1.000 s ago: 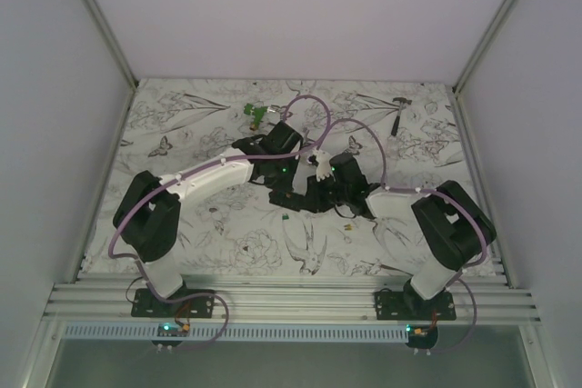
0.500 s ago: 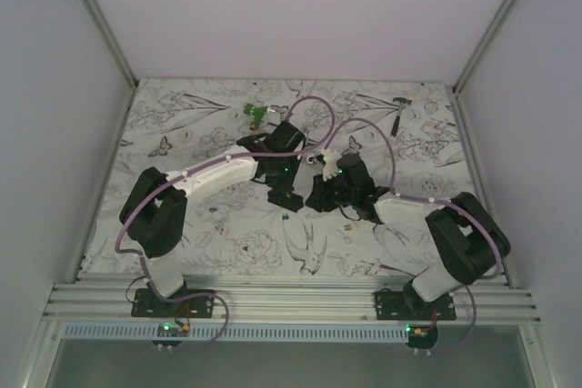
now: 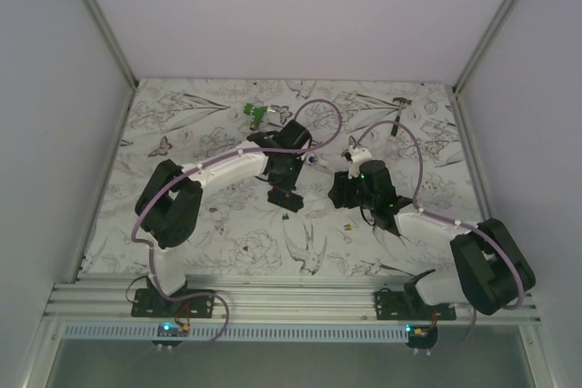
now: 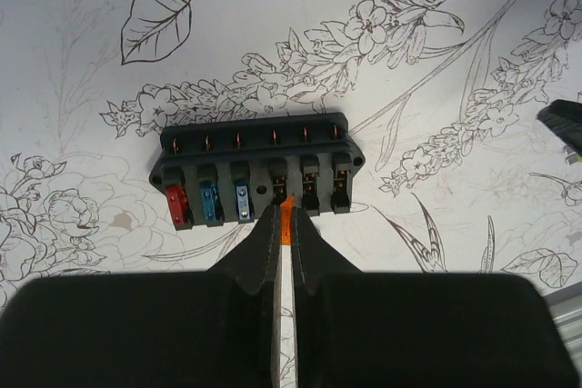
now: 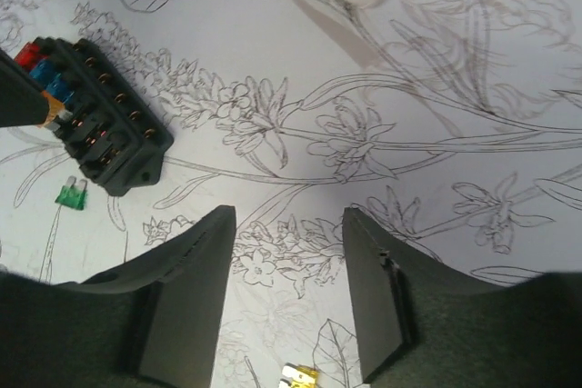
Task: Snap on the fuse box
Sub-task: Install the fuse at the fuse box base.
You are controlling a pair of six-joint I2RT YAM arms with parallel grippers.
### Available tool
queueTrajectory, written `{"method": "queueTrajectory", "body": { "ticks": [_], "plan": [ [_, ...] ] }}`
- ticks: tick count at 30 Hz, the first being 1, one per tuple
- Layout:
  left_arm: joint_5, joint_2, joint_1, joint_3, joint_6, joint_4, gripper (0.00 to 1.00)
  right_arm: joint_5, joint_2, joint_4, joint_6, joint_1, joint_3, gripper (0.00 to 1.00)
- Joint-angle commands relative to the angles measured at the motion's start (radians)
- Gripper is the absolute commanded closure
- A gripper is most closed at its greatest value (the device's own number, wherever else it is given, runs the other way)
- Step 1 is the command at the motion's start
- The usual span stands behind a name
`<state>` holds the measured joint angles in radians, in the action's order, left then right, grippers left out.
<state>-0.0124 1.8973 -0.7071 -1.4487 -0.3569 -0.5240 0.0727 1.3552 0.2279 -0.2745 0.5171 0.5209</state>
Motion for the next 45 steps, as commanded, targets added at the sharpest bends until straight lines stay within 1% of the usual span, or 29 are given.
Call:
{"method": "queueTrajectory", "body": {
  "ticks": [1, 5, 9, 12, 27, 33, 45],
  "plan": [
    [0.026, 0.032, -0.004, -0.025, 0.022, -0.055, 1.00, -0.079, -0.036, 0.048, 0.008, -0.016, -0.003, 0.40],
    [0.031, 0.043, -0.006, -0.029, 0.025, -0.057, 1.00, -0.086, -0.041, 0.054, 0.006, -0.021, -0.007, 0.28],
    [0.050, 0.056, -0.011, -0.037, 0.031, -0.057, 1.00, -0.091, -0.042, 0.054, 0.006, -0.023, -0.009, 0.19],
    [0.059, 0.060, -0.013, -0.038, 0.035, -0.057, 1.00, -0.093, -0.044, 0.055, 0.007, -0.025, -0.012, 0.16],
    [0.104, 0.076, -0.048, -0.034, 0.065, -0.049, 1.00, -0.089, -0.041, 0.055, 0.006, -0.026, -0.010, 0.13],
    [0.113, 0.081, -0.055, -0.018, 0.048, -0.022, 1.00, -0.087, -0.032, 0.055, 0.007, -0.026, -0.009, 0.13],
    [0.138, -0.014, -0.069, 0.086, 0.049, 0.099, 1.00, -0.079, -0.024, 0.061, 0.004, -0.027, -0.007, 0.12]
  ]
}}
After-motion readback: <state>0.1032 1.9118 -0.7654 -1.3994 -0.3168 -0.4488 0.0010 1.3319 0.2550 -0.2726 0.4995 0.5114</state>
